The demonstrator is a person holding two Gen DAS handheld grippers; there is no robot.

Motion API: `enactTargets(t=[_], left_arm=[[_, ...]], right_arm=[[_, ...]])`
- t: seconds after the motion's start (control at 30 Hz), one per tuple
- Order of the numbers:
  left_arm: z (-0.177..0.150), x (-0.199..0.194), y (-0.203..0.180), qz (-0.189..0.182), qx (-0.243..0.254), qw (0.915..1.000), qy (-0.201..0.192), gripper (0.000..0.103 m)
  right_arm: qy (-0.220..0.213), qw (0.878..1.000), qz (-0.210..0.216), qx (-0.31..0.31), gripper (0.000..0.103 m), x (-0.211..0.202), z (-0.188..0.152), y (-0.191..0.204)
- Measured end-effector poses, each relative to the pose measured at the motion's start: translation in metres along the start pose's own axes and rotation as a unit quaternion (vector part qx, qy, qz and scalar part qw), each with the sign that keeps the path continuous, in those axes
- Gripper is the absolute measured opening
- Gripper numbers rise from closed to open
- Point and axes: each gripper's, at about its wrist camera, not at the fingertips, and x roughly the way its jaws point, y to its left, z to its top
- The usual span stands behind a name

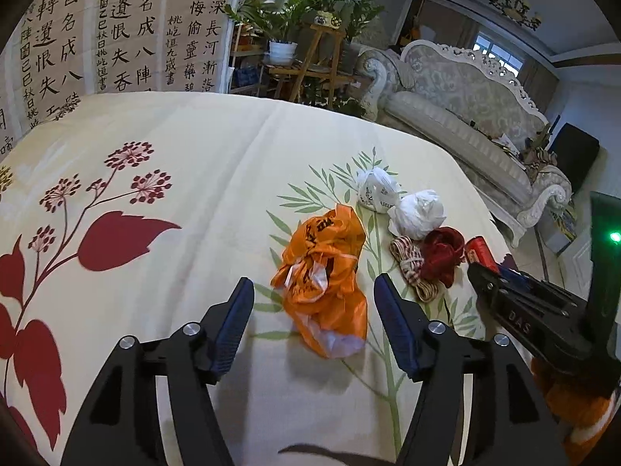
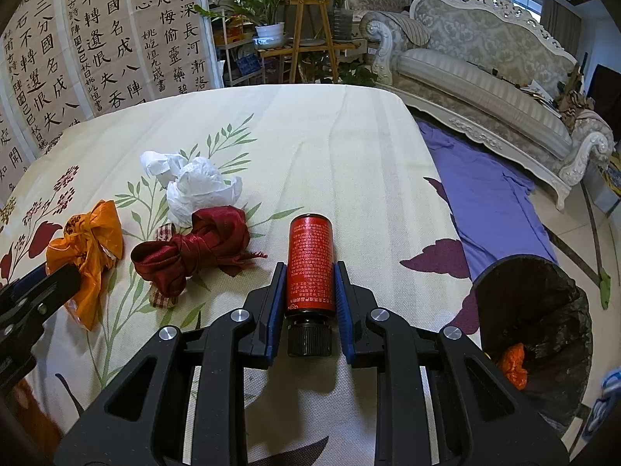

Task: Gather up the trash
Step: 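Grasp the orange plastic bag with the left gripper while the right gripper holds the can, then carry the orange bag and red can over the black bin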

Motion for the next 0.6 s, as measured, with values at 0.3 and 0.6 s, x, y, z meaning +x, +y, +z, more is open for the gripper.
enactTargets(t=[0.3, 0.6], left_arm=[[-0.0013, 0.0093, -0.0066, 0.002, 0.022, 0.9995, 0.022, 0.044], [-0.0054, 0.0026, -0.0081, 0.0, 0.025, 0.9996, 0.011, 0.029]], right_arm=[[0.0, 1.0, -0.001, -0.001, 0.023, -0.0002, -0.0004, -0.0005], [-0.003, 1.0, 0.0, 0.004, 0.023, -0.0016, -0.0018, -0.0015]])
